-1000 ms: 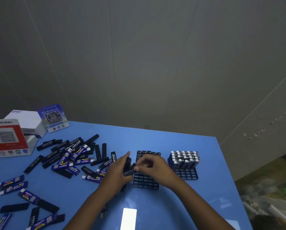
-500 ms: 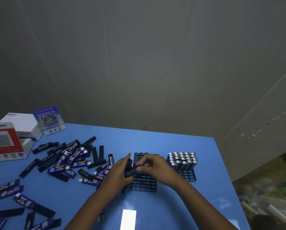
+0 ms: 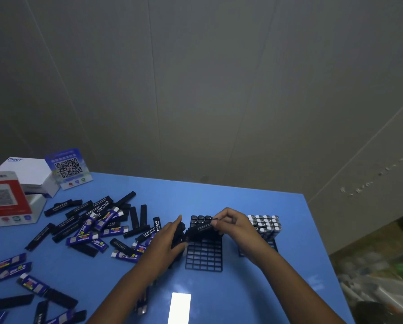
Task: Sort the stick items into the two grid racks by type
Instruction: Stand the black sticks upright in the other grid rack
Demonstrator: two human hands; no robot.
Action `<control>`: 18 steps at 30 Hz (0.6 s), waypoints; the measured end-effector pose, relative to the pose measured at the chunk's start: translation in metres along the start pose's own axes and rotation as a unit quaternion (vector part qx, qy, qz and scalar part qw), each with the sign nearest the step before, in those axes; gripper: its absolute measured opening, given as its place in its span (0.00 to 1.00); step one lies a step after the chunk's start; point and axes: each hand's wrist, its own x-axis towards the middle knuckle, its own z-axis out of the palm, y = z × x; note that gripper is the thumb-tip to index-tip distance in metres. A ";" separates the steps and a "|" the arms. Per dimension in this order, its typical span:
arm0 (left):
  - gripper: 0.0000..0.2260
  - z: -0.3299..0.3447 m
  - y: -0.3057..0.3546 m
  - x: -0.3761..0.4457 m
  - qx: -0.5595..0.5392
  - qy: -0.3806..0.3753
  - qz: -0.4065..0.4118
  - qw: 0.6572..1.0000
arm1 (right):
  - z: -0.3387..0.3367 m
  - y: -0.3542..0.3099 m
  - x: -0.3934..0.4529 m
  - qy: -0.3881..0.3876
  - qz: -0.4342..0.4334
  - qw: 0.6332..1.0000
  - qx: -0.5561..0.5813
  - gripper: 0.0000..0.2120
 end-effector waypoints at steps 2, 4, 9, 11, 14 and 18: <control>0.33 -0.001 0.000 0.001 0.001 0.003 -0.002 1.000 | -0.004 0.002 0.000 0.008 0.007 1.000 0.028 0.07; 0.33 -0.002 0.000 0.003 -0.001 0.006 -0.002 1.000 | -0.005 0.003 -0.001 0.010 0.010 0.998 0.057 0.08; 0.32 -0.002 0.004 0.002 0.002 0.009 0.007 1.000 | -0.004 0.003 -0.010 -0.026 0.028 0.995 0.087 0.17; 0.32 -0.002 0.006 0.001 0.004 0.008 0.011 1.000 | -0.003 0.003 -0.015 -0.046 0.028 0.995 0.080 0.21; 0.32 -0.002 0.007 -0.002 0.007 0.009 0.012 1.000 | -0.002 0.001 -0.021 -0.070 0.004 0.997 0.025 0.27; 0.33 -0.002 0.007 -0.006 0.013 0.006 0.009 1.000 | 0.001 -0.001 -0.027 -0.095 -0.017 0.995 -0.025 0.30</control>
